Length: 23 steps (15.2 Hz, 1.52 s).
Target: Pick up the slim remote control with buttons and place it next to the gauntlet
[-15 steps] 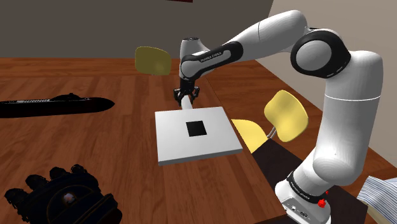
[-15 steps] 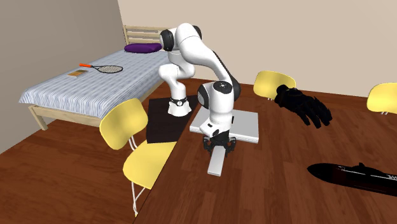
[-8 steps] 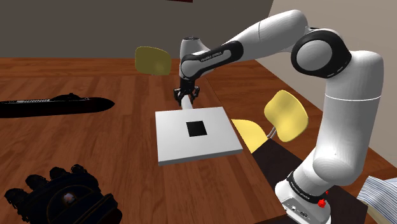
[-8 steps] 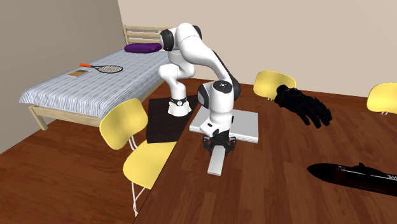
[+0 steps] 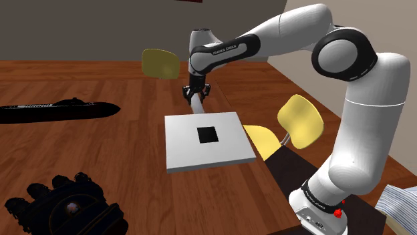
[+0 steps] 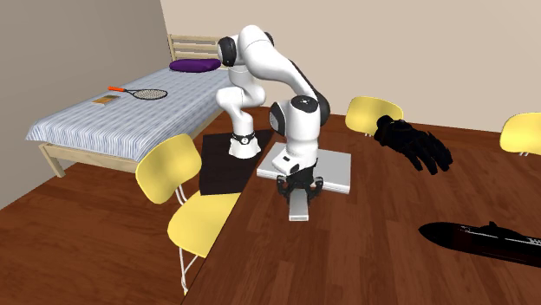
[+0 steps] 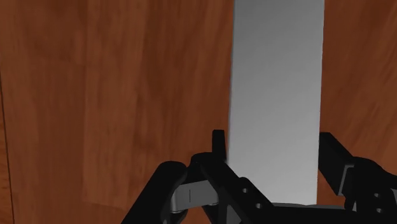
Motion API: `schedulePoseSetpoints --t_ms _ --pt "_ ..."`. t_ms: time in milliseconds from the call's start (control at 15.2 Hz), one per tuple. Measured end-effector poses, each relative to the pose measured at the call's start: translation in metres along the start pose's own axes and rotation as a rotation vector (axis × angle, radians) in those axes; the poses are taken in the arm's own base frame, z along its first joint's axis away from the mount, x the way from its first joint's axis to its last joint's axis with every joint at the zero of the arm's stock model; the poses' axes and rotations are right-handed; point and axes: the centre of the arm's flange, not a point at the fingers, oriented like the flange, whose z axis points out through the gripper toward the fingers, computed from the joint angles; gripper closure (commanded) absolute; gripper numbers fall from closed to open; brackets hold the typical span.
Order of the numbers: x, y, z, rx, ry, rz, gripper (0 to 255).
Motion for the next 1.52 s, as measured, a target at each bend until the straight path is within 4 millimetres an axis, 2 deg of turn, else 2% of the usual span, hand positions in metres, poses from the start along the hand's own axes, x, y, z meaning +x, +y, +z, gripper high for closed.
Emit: schedulePoseSetpoints --t_ms 1518 --pt "-0.001 -0.002 -0.122 0.000 0.001 0.000 255"
